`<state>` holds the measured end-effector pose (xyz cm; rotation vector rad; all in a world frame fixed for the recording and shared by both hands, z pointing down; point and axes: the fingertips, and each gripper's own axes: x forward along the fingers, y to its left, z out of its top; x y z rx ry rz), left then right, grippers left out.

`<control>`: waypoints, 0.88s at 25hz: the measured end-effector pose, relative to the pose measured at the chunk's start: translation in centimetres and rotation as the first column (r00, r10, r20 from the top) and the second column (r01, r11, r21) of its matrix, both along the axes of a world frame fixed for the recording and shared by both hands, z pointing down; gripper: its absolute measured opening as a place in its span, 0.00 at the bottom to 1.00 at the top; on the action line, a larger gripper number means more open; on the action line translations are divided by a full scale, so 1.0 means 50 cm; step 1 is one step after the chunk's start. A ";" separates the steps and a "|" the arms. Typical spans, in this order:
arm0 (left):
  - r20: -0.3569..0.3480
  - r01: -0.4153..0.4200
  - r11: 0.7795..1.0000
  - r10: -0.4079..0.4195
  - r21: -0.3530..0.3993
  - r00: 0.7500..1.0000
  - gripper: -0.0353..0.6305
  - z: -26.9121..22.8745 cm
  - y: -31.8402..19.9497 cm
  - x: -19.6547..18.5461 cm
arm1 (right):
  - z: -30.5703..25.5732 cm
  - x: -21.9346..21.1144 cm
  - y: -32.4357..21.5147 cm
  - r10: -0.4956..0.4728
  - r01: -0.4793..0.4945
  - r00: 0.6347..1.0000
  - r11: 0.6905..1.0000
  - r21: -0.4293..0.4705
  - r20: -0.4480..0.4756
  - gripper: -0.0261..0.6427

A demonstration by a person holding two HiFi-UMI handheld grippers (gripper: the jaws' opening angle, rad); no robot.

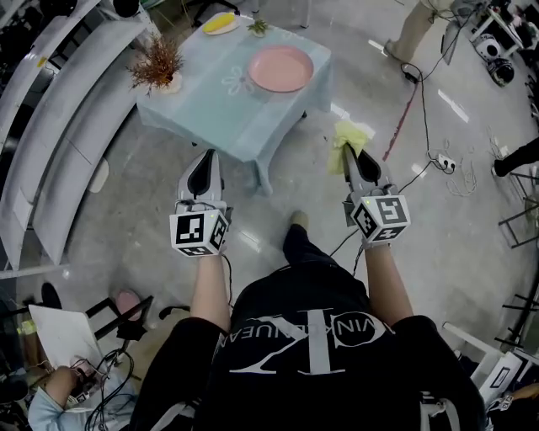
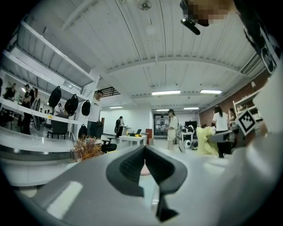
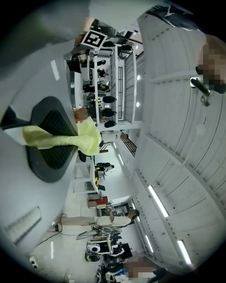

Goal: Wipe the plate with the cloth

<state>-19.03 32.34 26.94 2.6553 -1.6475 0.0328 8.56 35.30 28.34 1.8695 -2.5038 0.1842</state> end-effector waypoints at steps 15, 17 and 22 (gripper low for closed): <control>0.004 0.036 0.999 -0.036 -0.021 0.999 0.05 0.035 -0.264 0.142 | 0.057 0.103 -0.274 -0.104 0.103 0.995 0.993 -0.056 -0.009 0.11; 0.004 0.040 0.999 -0.040 -0.030 0.999 0.05 0.045 -0.281 0.159 | 0.066 0.115 -0.297 -0.115 0.114 0.993 0.991 -0.067 -0.014 0.11; 0.010 0.036 0.998 -0.035 -0.052 0.999 0.05 0.066 -0.301 0.202 | 0.085 0.145 -0.323 -0.131 0.129 0.991 0.988 -0.087 -0.013 0.11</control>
